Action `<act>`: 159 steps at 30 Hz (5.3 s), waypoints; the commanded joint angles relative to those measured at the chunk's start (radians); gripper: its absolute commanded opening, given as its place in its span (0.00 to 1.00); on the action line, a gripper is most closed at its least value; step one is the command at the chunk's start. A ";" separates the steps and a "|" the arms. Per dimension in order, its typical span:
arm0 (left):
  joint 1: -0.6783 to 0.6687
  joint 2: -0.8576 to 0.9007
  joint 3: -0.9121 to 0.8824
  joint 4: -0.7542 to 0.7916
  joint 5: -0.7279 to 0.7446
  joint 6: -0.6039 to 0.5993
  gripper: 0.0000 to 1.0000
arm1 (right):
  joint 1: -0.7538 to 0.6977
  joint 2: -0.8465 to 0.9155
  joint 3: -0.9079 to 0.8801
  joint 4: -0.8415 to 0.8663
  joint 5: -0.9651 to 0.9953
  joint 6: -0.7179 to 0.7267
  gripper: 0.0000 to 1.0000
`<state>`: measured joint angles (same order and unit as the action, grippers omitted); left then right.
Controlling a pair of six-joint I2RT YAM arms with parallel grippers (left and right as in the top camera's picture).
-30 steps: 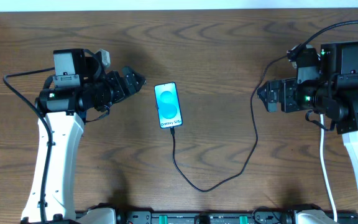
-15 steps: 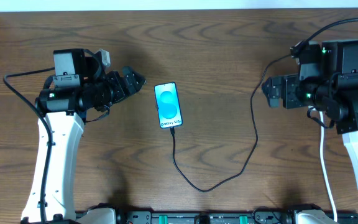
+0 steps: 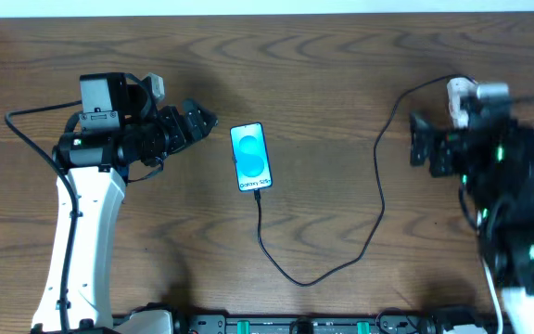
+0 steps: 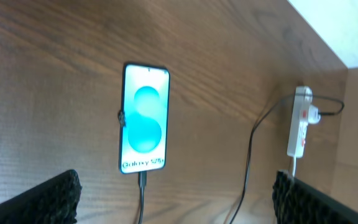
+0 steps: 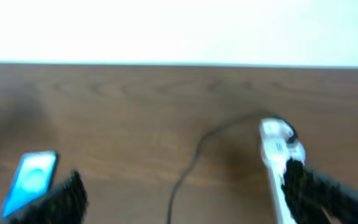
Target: Plug charger to phone and switch on socket
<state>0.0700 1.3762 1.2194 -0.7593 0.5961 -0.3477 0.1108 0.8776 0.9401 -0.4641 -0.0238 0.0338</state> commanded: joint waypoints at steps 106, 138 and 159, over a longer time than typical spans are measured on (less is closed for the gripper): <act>-0.054 -0.882 -0.777 0.652 -0.369 0.486 0.98 | 0.002 -0.872 -0.935 0.391 0.048 -0.005 0.99; -0.056 -1.375 -1.215 0.700 -0.460 0.490 0.98 | 0.002 -0.872 -0.935 0.391 0.048 -0.005 0.99; -0.056 -1.372 -1.215 0.700 -0.459 0.493 0.98 | 0.002 -0.872 -0.935 0.391 0.048 -0.005 0.99</act>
<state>0.0177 0.0105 0.0147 -0.0162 0.1280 0.1322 0.1108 0.0120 0.0090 -0.0711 0.0166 0.0326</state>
